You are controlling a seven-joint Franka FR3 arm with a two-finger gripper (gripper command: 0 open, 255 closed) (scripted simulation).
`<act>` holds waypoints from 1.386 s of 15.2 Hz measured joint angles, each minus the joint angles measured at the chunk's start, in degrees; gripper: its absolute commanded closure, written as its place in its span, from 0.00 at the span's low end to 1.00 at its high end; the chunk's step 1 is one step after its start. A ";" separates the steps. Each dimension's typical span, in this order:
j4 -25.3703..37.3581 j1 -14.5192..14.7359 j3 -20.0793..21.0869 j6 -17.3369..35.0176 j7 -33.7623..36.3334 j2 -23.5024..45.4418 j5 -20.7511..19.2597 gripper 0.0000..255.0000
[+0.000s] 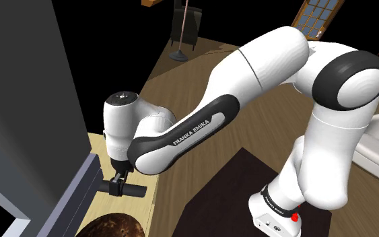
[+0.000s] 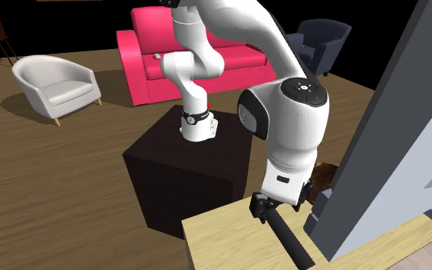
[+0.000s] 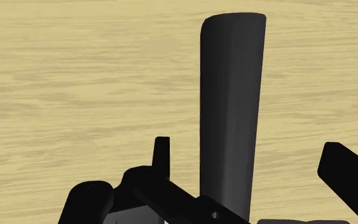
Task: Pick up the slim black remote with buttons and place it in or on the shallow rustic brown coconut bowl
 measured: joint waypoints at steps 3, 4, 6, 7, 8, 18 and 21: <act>-0.06 0.47 -0.44 2.03 0.48 2.08 -0.93 0.00; -0.05 0.63 -0.58 2.58 0.66 2.67 -1.20 0.00; -0.11 0.82 -0.75 3.30 0.88 3.35 -1.51 0.00; -0.12 0.85 -0.77 3.41 0.90 3.44 -1.55 0.00; -0.13 0.86 -0.78 3.47 0.92 3.50 -1.58 0.00; -0.12 0.71 -0.86 3.55 0.79 3.35 -1.58 1.00; -0.20 0.66 -0.82 3.62 0.68 3.31 -1.54 1.00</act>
